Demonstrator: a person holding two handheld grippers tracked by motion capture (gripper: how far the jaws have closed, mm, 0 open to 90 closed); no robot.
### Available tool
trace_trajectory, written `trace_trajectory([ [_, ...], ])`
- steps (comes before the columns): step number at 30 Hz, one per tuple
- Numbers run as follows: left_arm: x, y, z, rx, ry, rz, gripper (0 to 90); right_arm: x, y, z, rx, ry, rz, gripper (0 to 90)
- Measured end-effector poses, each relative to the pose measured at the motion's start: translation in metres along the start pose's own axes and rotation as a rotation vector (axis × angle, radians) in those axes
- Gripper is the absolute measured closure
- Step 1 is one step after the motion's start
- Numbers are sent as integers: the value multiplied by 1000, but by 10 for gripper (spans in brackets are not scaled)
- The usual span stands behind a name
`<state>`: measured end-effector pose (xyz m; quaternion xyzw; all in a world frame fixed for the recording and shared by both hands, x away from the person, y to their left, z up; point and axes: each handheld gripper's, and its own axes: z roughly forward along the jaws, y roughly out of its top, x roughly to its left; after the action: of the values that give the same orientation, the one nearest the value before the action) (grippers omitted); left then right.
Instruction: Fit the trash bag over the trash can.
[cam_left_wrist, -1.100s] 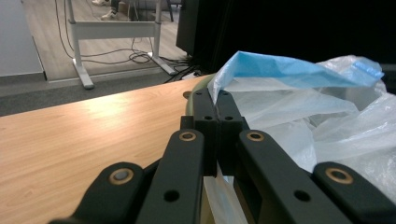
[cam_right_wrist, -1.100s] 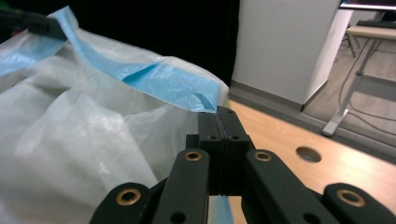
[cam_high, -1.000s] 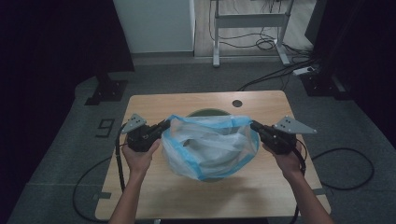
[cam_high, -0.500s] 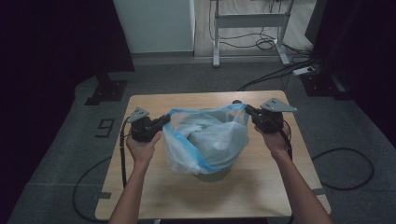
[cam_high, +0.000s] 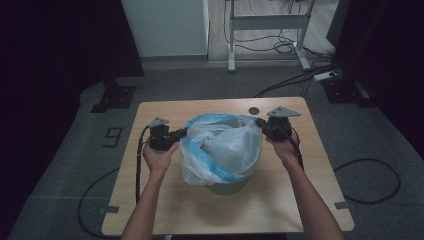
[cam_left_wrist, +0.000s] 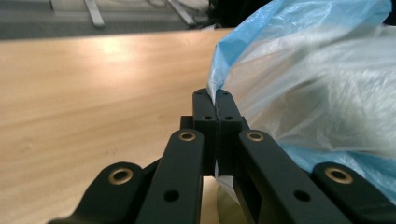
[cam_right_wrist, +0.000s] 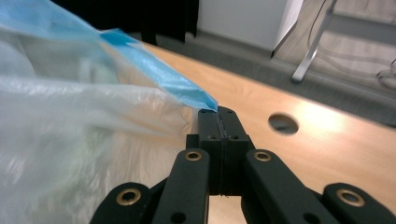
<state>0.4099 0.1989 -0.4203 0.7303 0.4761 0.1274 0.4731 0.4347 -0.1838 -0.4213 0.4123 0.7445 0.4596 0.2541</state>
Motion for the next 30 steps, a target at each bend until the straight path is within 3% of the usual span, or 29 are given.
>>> trace_trajectory([
  [5, 1, -6, 8, 54, -41, -24, 898, -3, -10, 9, 61, 53, 32, 887],
  [8, 0, -8, 12, 78, -33, -28, 898, 0, -11, 12, 85, 73, 27, 887],
  [13, 0, -12, 17, 128, -22, -26, 898, 1, -15, 17, 124, 65, 31, 887],
  [14, 0, -13, 17, 118, -23, -27, 898, 1, -16, 17, 127, 59, 31, 887],
  [22, -4, -20, 6, 80, -46, -15, 897, -9, -32, 6, 72, 54, 81, 877],
  [27, -4, -22, 2, 46, -68, -27, 894, -12, -25, -21, -80, -5, 127, 684],
  [30, -6, -23, 0, 38, -68, -14, 890, -8, -18, -39, -120, 5, 119, 606],
])
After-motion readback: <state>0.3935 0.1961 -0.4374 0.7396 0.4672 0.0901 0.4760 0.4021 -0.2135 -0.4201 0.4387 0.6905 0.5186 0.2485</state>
